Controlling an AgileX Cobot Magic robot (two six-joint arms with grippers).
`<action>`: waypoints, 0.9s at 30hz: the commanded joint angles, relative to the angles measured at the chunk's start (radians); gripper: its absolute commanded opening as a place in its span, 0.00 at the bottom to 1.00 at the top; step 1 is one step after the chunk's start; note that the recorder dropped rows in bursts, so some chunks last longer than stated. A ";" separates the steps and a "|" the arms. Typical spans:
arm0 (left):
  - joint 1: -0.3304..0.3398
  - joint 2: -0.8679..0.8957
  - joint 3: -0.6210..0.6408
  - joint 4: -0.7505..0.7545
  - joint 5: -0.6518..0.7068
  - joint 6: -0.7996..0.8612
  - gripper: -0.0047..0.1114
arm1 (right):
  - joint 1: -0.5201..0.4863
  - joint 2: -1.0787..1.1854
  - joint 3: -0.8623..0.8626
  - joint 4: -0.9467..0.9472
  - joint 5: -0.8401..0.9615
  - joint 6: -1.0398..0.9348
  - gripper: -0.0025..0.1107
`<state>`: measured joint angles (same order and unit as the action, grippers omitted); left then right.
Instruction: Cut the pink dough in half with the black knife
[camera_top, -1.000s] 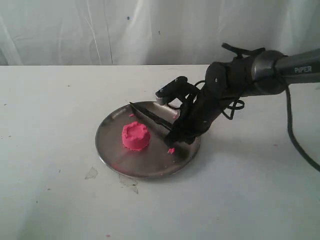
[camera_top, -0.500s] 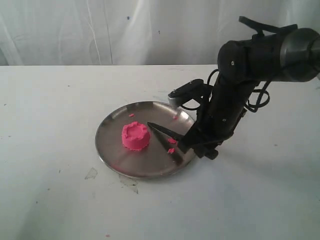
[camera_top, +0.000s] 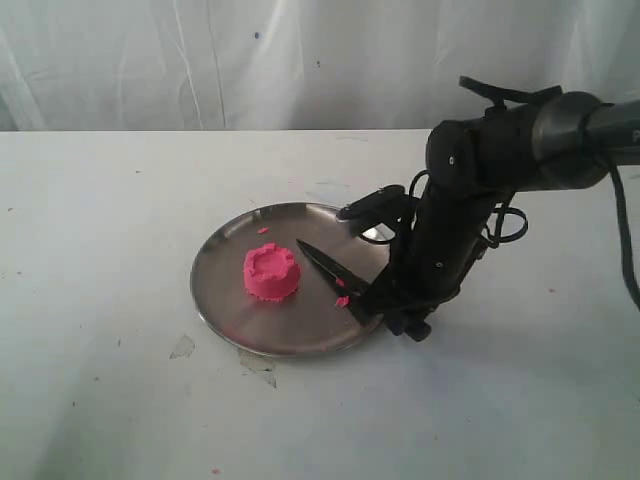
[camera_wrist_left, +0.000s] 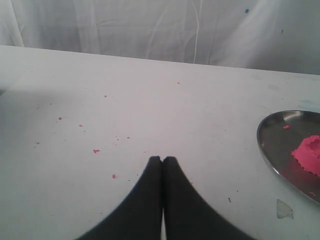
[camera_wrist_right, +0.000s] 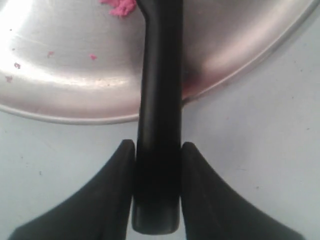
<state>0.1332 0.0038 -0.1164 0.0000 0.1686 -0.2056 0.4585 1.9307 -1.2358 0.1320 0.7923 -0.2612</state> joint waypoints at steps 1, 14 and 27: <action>-0.005 -0.004 0.005 0.000 -0.004 -0.001 0.04 | 0.000 0.001 0.004 0.004 0.017 0.003 0.25; -0.005 -0.004 0.005 0.000 -0.004 -0.001 0.04 | 0.000 -0.156 -0.097 -0.027 0.149 0.001 0.36; -0.005 -0.004 0.005 0.000 -0.004 0.001 0.04 | -0.208 -0.151 -0.125 -0.223 0.076 0.179 0.32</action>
<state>0.1332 0.0038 -0.1164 0.0000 0.1686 -0.2056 0.3341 1.7142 -1.3626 -0.2352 0.7620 0.0000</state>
